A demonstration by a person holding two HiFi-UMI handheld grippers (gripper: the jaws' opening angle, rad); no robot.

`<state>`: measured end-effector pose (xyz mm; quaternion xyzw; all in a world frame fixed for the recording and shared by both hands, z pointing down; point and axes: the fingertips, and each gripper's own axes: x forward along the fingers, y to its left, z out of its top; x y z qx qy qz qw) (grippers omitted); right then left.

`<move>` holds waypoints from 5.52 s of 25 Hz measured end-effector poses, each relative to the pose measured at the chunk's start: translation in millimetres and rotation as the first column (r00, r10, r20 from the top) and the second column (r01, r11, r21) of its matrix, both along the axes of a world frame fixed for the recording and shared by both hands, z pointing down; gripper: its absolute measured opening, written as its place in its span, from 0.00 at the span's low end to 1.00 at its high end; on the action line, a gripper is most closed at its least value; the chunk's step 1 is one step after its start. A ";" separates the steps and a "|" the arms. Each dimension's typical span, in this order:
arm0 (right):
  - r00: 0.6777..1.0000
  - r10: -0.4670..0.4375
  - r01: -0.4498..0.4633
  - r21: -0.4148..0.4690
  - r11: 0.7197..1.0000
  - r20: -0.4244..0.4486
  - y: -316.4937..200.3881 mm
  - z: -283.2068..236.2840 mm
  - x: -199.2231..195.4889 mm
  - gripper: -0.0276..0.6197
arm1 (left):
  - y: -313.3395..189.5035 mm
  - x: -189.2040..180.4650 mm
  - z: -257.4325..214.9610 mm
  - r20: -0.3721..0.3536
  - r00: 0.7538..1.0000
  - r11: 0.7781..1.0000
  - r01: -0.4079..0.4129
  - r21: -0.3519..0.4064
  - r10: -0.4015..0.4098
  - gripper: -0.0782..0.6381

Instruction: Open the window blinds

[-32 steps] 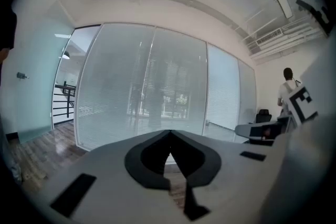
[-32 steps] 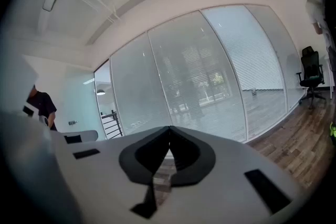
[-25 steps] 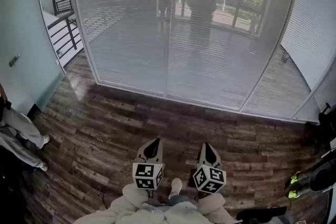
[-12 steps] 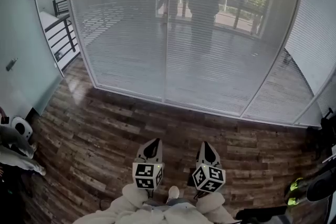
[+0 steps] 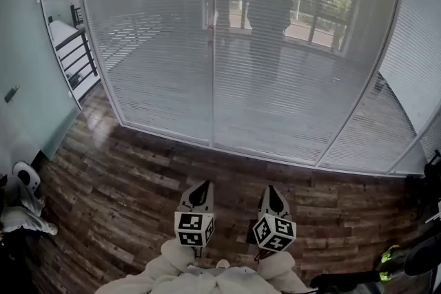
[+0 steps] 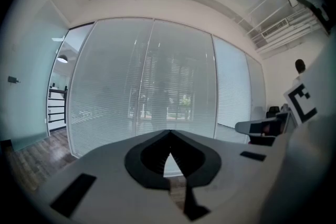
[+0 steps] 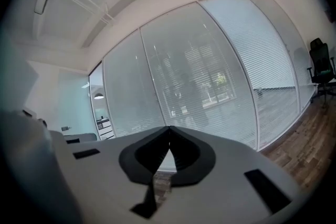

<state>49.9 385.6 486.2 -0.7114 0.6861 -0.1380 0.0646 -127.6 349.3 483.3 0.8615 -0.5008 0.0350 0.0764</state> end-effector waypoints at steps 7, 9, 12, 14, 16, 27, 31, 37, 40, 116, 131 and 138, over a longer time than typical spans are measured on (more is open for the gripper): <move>1.000 0.007 -0.007 -0.009 1.000 -0.011 -38.7 1.0 43.0 0.06 | -43.9 40.2 -1.6 -0.010 1.000 1.000 -0.003 0.002 0.003 0.11; 1.000 0.015 -0.015 -0.015 1.000 -0.008 -45.4 4.9 50.0 0.06 | -48.6 44.1 1.7 -0.010 1.000 1.000 -0.007 -0.002 0.007 0.11; 1.000 0.011 -0.011 -0.032 0.999 0.009 -57.6 11.5 53.2 0.06 | -56.7 45.0 8.1 0.003 1.000 1.000 0.000 -0.013 0.000 0.11; 1.000 0.003 -0.002 -0.040 0.999 0.009 -65.3 14.9 54.2 0.06 | -64.8 46.8 11.5 0.015 1.000 1.000 0.009 -0.019 -0.008 0.11; 1.000 -0.006 0.006 -0.043 0.999 0.006 -71.4 17.8 54.7 0.06 | -72.7 48.8 12.3 0.020 1.000 1.000 0.017 -0.017 -0.017 0.11; 0.998 -0.047 0.046 -0.029 0.999 -0.030 -118.2 16.4 38.6 0.06 | -121.5 48.1 10.6 -0.007 1.000 1.000 0.017 -0.009 -0.017 0.11; 0.998 -0.047 0.046 -0.031 0.998 -0.032 -145.7 18.6 38.2 0.06 | -147.4 47.8 14.8 -0.010 1.000 1.000 0.017 -0.011 -0.017 0.11; 0.999 -0.043 0.043 -0.028 0.999 -0.027 -197.1 18.9 34.2 0.06 | -198.5 43.1 17.5 -0.006 1.000 1.000 0.018 -0.018 -0.018 0.11; 0.999 -0.043 0.043 -0.026 0.999 -0.027 -223.3 15.7 34.6 0.06 | -225.4 46.0 13.2 -0.002 1.000 1.000 0.010 -0.009 -0.010 0.11; 0.992 -0.118 0.118 -0.016 0.993 -0.036 -698.1 -5.2 139.7 0.06 | -689.7 153.7 2.4 -0.024 0.997 0.997 0.075 -0.032 -0.076 0.11; 0.997 -0.074 0.074 -0.028 0.997 0.003 -750.3 8.4 154.5 0.06 | -810.3 86.6 -33.9 0.410 0.889 0.958 0.096 0.269 -0.204 0.26; 0.998 -0.065 0.066 -0.028 0.997 0.021 -756.7 16.8 153.9 0.06 | -842.7 67.0 -40.4 0.407 0.905 0.987 0.070 0.142 -0.123 0.35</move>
